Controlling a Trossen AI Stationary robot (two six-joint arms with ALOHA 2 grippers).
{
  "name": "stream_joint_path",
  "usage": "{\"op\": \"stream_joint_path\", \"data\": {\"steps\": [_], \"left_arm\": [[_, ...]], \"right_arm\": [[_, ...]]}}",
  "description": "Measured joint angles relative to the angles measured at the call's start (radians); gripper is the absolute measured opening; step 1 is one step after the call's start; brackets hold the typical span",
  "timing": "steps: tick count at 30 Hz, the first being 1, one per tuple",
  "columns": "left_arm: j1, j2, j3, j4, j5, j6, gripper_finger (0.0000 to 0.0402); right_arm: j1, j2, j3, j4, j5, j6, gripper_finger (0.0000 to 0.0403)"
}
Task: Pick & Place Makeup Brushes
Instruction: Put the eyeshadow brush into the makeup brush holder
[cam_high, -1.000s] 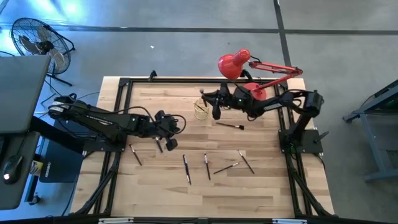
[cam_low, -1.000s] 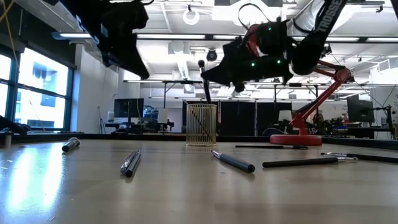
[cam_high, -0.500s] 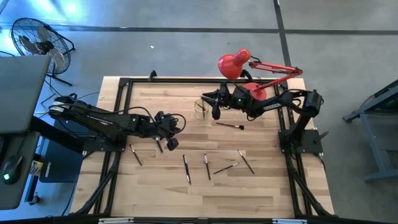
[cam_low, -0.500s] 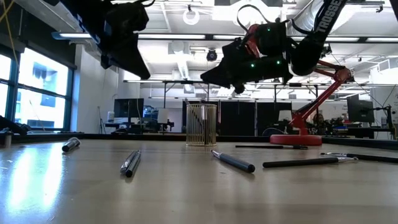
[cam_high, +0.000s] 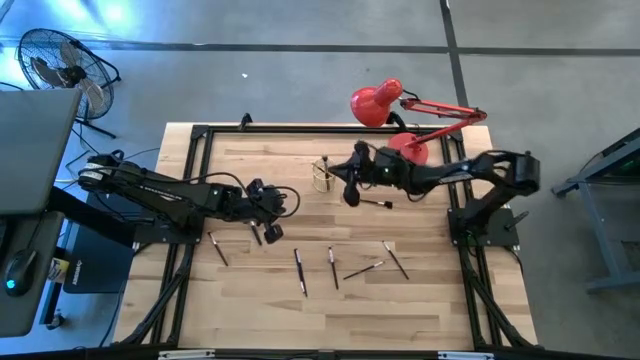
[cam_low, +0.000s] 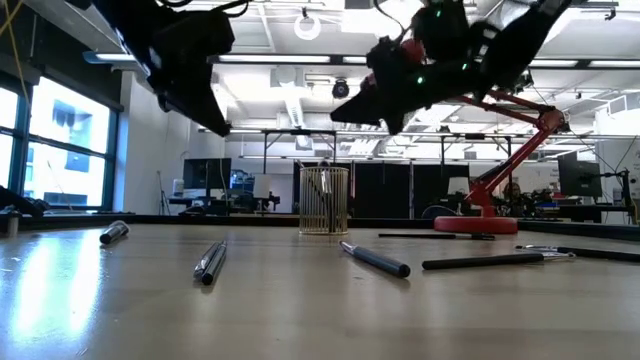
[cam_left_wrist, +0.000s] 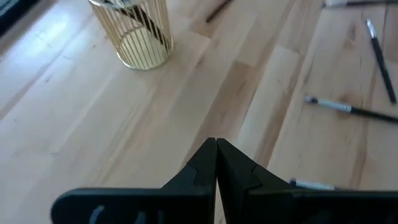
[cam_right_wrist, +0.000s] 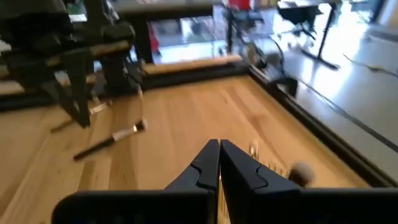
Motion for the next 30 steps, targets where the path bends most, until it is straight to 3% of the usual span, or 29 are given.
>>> {"op": "stream_joint_path", "data": {"steps": [5, 10, 17, 22, 30], "left_arm": [[0.0, 0.0, 0.0, -0.023, 0.084, 0.117, 0.0003], [0.0, 0.0, 0.0, -0.019, 0.14, 0.365, 0.0003], [0.0, 0.047, 0.0, 0.014, 0.245, 0.723, 0.0003], [0.0, 0.128, 0.001, 0.056, 0.325, 0.923, 0.0003], [0.0, 0.269, -0.001, 0.183, 0.312, 1.028, 0.0003]], "right_arm": [[0.142, -0.102, 0.0, -0.26, 0.233, 0.08, 0.0003], [0.285, -0.123, 0.0, -0.4, 0.399, 0.271, 0.0002], [0.457, -0.081, 0.0, -0.468, 0.53, 0.546, 0.0001], [0.542, -0.05, 0.0, -0.477, 0.602, 0.652, 0.0001], [0.587, -0.048, 0.0, -0.482, 0.634, 0.666, 0.0]]}}
